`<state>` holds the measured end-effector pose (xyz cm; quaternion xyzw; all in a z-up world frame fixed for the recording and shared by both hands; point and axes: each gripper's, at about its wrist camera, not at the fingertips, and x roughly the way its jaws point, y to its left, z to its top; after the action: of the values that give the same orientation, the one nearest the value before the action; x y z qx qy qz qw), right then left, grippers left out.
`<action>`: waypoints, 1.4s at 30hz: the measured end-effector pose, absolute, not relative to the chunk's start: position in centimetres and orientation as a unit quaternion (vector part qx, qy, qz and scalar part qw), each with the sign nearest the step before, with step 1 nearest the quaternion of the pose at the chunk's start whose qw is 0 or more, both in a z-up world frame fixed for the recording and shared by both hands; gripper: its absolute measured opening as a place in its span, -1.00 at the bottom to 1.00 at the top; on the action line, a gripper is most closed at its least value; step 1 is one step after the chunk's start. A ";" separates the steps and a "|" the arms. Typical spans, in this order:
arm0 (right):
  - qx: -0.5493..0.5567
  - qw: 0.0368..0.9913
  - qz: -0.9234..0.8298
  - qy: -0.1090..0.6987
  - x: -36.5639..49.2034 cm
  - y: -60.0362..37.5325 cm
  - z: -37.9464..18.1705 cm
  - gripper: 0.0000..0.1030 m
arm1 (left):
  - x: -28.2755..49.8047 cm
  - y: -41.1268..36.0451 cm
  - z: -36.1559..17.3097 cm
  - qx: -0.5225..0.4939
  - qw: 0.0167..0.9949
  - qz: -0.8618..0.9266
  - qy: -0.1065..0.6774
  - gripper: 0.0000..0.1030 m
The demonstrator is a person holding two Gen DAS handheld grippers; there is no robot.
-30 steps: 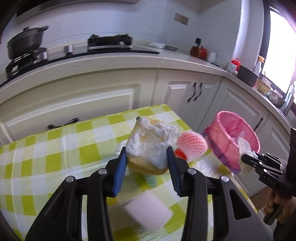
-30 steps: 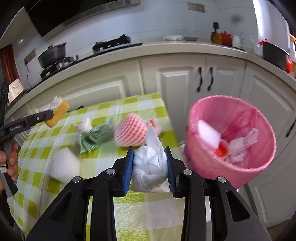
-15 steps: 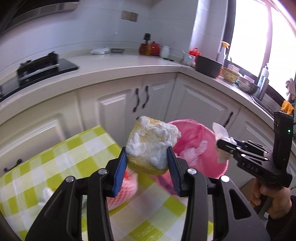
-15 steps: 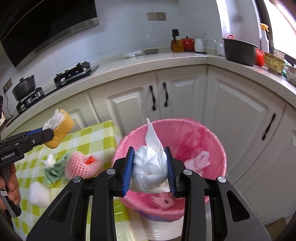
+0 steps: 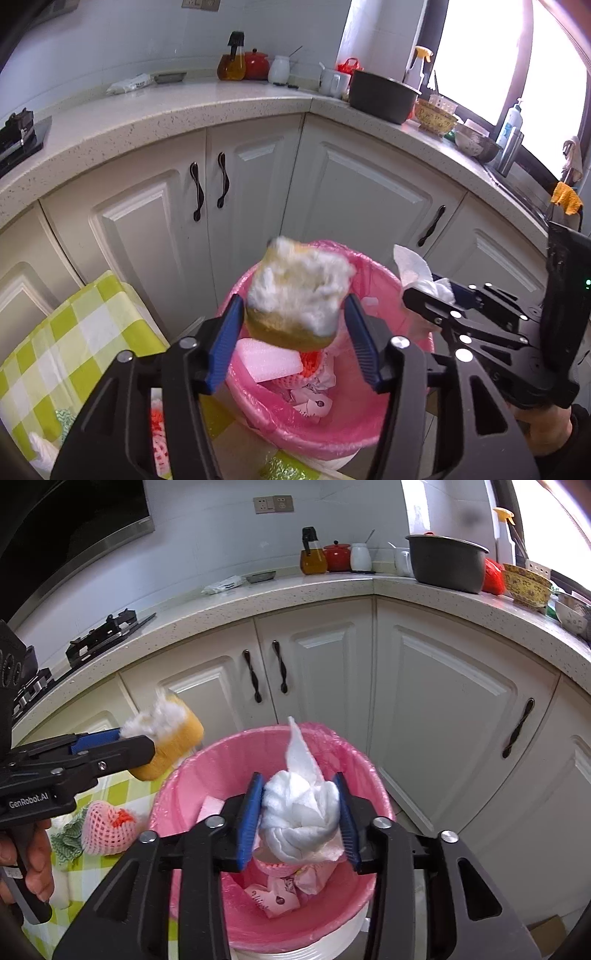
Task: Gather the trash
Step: 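Carry the tissue and bread over the pink bin and open both tools, then return to the table and grasp the white foam block with the left tool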
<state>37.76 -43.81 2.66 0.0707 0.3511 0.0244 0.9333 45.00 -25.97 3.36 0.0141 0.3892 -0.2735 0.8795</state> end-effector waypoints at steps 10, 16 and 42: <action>0.077 0.933 0.022 0.350 36.5 -43.8 2.4 0.01 | 42.9 -22.6 2.8 0.004 0.886 -0.258 0.386 0.07; 0.078 0.935 0.036 0.343 34.5 -41.8 2.8 0.11 | 39.9 -18.9 3.5 -0.006 0.899 -0.231 0.372 0.11; 0.030 0.914 0.165 0.370 28.8 -26.5 1.8 0.37 | 26.6 2.2 -5.0 -0.020 0.893 0.028 0.449 0.64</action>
<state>28.84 -26.54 1.80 0.0296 0.3702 0.1647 0.9138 26.59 2.18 -4.96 -0.0197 0.4493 0.0281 0.8927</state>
